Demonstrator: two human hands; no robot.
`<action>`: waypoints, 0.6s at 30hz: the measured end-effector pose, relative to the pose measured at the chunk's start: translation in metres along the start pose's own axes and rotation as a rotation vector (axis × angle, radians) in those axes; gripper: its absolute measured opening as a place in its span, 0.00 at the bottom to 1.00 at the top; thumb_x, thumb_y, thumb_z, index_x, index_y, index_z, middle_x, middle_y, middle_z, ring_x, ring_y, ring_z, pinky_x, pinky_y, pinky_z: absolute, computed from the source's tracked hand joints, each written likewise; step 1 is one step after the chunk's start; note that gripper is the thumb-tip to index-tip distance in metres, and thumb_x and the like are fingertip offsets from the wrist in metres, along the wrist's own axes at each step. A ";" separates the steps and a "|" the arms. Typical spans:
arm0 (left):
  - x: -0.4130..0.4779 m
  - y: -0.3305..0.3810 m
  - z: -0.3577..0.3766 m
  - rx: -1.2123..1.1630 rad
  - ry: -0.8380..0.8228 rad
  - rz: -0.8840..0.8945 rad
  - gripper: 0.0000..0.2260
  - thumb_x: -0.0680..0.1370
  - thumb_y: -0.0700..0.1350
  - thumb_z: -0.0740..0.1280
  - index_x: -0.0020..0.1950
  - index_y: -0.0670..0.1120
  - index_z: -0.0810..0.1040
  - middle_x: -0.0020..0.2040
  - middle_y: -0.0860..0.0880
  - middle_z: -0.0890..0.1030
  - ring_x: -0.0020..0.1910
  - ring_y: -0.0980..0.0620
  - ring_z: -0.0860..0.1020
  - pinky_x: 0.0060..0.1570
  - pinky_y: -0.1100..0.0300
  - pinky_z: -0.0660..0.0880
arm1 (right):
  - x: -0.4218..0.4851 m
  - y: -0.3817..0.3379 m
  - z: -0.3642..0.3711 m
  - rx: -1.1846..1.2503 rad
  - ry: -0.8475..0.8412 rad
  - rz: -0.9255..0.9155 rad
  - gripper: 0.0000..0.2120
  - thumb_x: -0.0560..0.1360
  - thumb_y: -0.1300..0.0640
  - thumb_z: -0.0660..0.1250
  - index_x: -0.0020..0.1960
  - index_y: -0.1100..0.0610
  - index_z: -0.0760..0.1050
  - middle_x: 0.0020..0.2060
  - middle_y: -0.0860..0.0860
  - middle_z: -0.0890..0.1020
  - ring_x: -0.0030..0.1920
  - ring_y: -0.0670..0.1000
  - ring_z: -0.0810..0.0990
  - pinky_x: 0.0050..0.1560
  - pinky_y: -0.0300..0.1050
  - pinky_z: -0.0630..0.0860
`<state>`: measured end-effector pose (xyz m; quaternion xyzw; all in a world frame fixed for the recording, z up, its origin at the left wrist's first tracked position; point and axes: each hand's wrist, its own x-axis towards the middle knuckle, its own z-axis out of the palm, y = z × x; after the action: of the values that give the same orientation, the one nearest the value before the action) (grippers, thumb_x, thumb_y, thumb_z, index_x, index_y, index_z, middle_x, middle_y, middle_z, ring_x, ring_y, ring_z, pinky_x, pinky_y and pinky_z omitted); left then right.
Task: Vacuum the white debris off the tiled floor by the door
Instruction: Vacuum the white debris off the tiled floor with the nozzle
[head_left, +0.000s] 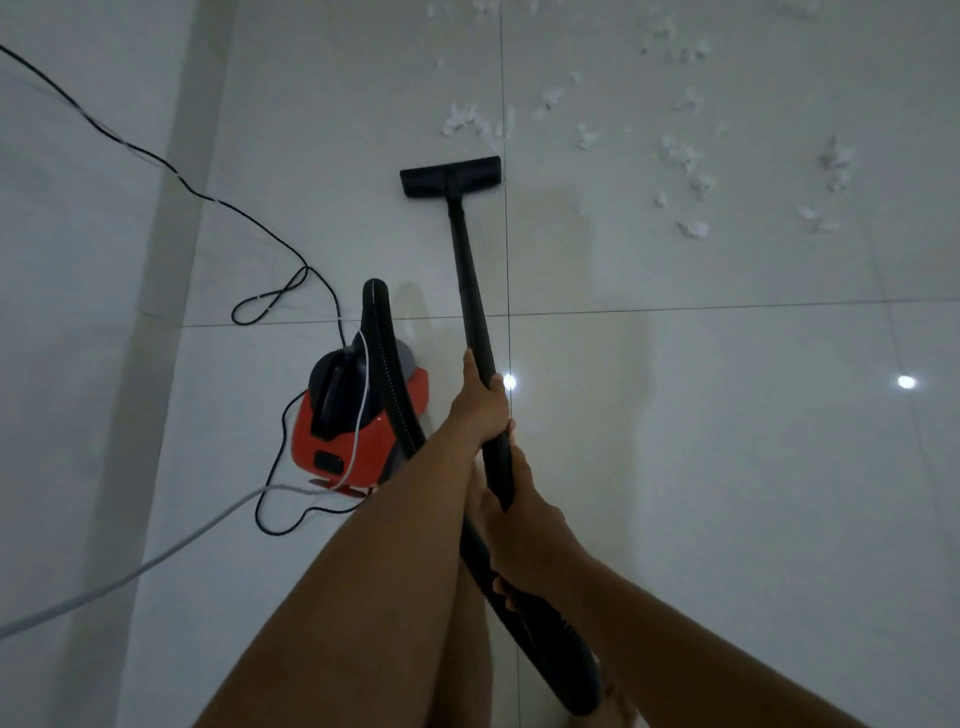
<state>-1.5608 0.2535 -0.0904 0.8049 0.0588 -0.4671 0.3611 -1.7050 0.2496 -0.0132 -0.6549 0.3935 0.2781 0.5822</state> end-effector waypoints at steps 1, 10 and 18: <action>0.001 0.003 -0.001 -0.007 -0.003 0.003 0.29 0.86 0.51 0.52 0.80 0.61 0.36 0.46 0.41 0.80 0.34 0.51 0.77 0.39 0.55 0.79 | 0.001 -0.002 -0.003 -0.005 -0.003 -0.001 0.32 0.86 0.45 0.54 0.80 0.34 0.37 0.49 0.59 0.83 0.31 0.51 0.80 0.32 0.46 0.83; 0.034 0.033 -0.023 -0.001 0.007 0.006 0.30 0.86 0.52 0.52 0.80 0.62 0.35 0.59 0.35 0.80 0.38 0.49 0.78 0.55 0.45 0.81 | 0.031 -0.039 -0.018 -0.064 0.005 -0.019 0.31 0.85 0.43 0.54 0.79 0.32 0.37 0.44 0.57 0.83 0.30 0.51 0.80 0.37 0.49 0.84; 0.072 0.068 -0.056 -0.035 0.003 -0.010 0.30 0.86 0.50 0.52 0.80 0.61 0.35 0.47 0.40 0.79 0.32 0.51 0.77 0.40 0.54 0.80 | 0.071 -0.084 -0.023 -0.071 -0.004 -0.005 0.32 0.85 0.44 0.53 0.79 0.33 0.36 0.48 0.59 0.83 0.32 0.52 0.80 0.41 0.53 0.85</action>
<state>-1.4520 0.2220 -0.0946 0.7988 0.0716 -0.4669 0.3727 -1.5986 0.2142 -0.0219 -0.6756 0.3807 0.2917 0.5599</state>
